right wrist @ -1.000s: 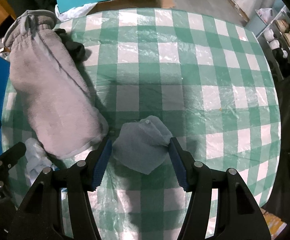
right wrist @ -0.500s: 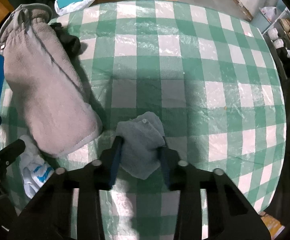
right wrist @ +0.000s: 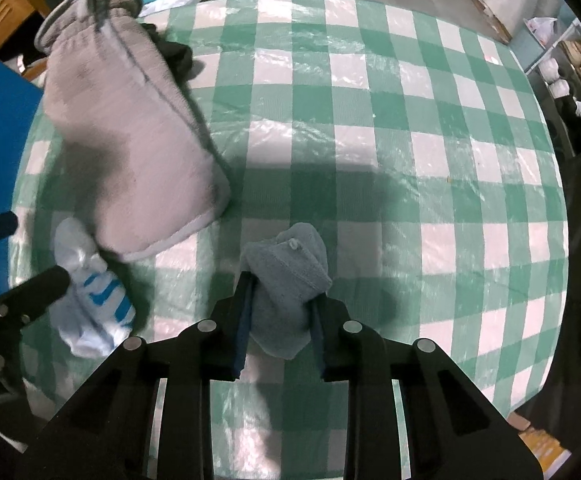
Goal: Organize soft objects
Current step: 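Grasp the white plastic bag bundle with the left tool, then lift the bag bundle with the left tool while the right tool carries the grey cloth toward the box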
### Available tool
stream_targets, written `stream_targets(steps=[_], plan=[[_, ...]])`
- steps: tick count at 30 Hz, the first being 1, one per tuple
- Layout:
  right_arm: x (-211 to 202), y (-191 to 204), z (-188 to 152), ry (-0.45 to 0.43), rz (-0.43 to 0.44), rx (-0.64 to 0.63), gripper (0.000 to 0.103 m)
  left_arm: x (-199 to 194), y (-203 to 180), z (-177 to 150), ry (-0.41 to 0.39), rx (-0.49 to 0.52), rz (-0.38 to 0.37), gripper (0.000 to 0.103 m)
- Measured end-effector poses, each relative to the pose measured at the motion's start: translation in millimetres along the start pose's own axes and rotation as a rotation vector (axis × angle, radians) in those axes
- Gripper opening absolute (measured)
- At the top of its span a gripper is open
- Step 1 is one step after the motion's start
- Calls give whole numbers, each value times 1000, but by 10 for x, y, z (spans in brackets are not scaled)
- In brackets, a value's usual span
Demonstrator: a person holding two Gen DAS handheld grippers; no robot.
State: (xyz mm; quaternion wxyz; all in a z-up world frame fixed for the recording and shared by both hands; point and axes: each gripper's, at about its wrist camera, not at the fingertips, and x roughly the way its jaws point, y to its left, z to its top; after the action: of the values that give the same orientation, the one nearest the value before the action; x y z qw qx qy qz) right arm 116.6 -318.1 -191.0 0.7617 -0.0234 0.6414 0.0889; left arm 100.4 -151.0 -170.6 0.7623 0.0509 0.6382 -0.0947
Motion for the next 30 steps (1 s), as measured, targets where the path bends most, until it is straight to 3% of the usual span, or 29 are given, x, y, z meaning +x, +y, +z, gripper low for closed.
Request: stream_targets(steps=[9,14,18,21,24,30], plan=[[-90,51,-175,-13,6,-3,24,159,-191,-109,64,-15,-44,87],[9,80,-48,-19,10,-1,24,347,-189,-135,103,-24,-40,85],[-20,97,-65,-26,16,-6,24,392,-105,-150,103,-48,-58,66],[-41,138,-88,-30,19,-14,24,355,-11,-173,85,-59,-63,41],[-88,112,-151,-35,22,-26,24,359,46,-181,89,-72,-91,37],[-174,172,-161,-43,17,-40,24,299,138,-235,72,-56,-62,34]])
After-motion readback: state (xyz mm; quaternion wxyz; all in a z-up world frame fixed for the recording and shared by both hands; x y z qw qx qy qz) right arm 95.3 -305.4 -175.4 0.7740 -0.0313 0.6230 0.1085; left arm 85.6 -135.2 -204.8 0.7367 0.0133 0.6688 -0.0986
